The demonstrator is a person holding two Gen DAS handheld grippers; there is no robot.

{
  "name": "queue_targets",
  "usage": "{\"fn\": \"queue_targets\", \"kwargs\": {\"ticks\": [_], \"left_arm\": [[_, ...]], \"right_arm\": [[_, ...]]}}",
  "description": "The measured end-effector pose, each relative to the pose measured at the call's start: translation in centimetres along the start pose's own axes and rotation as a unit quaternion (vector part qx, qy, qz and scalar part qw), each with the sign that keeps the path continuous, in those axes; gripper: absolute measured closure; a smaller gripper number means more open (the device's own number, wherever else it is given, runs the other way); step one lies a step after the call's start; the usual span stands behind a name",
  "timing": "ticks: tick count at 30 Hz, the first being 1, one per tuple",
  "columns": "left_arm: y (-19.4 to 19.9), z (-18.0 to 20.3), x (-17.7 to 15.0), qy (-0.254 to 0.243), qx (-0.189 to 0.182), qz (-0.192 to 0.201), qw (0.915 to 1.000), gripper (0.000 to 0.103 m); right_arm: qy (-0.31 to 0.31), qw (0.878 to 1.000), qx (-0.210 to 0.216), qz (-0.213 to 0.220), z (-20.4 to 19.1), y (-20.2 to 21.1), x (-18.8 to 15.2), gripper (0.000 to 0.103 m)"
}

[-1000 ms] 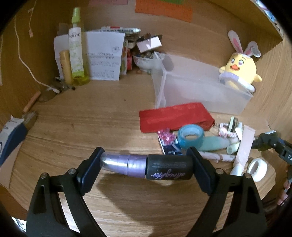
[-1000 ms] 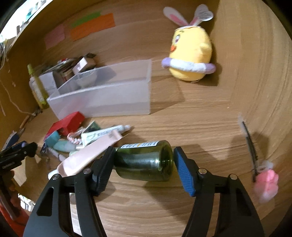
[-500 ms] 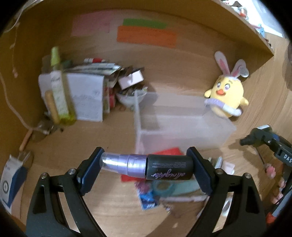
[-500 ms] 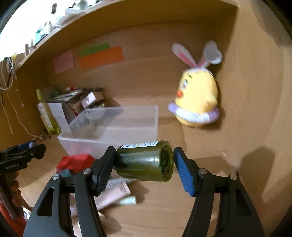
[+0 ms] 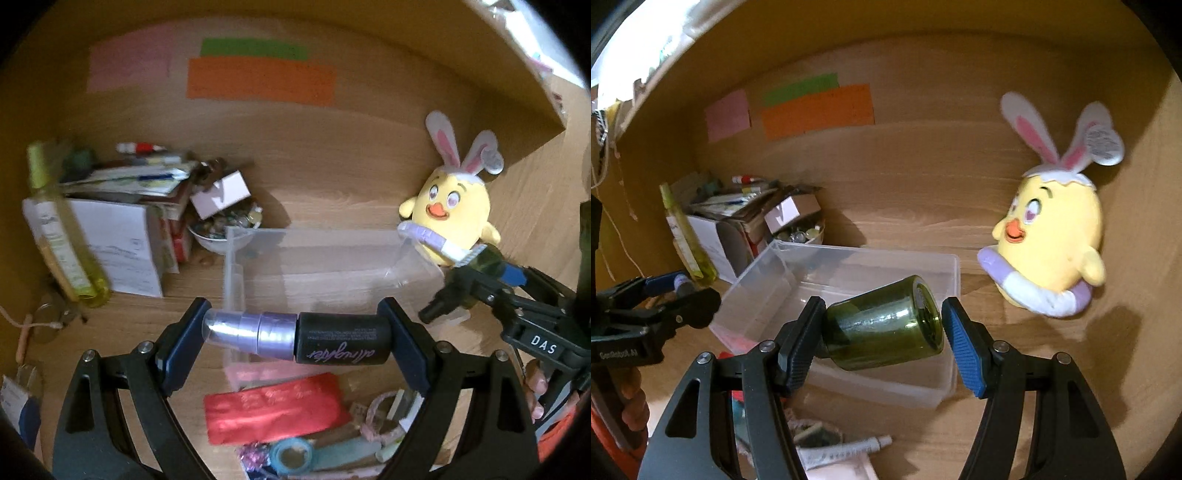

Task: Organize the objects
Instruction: 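Lift both held bottles and carry them over the clear plastic bin, then open both tools to drop the bottles into the bin and withdraw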

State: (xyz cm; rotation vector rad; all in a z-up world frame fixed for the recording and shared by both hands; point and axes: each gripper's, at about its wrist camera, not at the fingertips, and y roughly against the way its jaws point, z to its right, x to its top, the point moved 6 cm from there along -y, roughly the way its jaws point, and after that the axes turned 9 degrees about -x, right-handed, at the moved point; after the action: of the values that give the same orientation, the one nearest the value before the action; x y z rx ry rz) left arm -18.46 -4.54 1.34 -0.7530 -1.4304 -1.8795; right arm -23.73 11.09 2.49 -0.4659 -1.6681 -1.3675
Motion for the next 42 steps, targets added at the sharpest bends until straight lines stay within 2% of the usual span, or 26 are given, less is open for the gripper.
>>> {"fn": "queue_targets", "kwargs": {"ticks": [8, 14, 20, 26, 31, 37, 42], "left_arm": [[-5.6, -0.5, 0.0, -0.012, 0.008, -0.065, 0.9978, 0.012], [-7.6, 0.4, -0.5, -0.057, 0.014, -0.088, 0.9944, 0.012], [-9.2, -0.1, -1.0, -0.048, 0.0, -0.119, 0.9918, 0.012], [-9.1, 0.0, -1.1, -0.054, -0.002, -0.117, 0.9917, 0.009], [-8.7, 0.0, -0.9, -0.051, -0.003, -0.113, 0.9924, 0.009], [-6.3, 0.0, -0.1, -0.045, -0.004, -0.084, 0.9954, 0.008], [-2.7, 0.0, 0.2, -0.045, 0.0, -0.042, 0.9981, 0.008]], "right_arm": [[0.036, 0.997, -0.004, -0.063, -0.5, -5.2, -0.1, 0.042], [0.084, 0.991, 0.01, -0.104, -1.6, -7.5, -1.2, 0.042], [0.109, 0.986, 0.012, -0.126, -2.3, -8.9, -1.6, 0.042], [0.116, 0.981, 0.012, -0.152, -2.6, -10.1, -2.2, 0.041], [0.12, 0.981, 0.005, -0.151, -2.8, -9.8, -2.2, 0.039], [0.111, 0.987, -0.005, -0.117, -2.3, -7.3, -1.2, 0.033], [0.096, 0.992, -0.018, -0.075, -1.8, -3.5, -0.8, 0.025]]}}
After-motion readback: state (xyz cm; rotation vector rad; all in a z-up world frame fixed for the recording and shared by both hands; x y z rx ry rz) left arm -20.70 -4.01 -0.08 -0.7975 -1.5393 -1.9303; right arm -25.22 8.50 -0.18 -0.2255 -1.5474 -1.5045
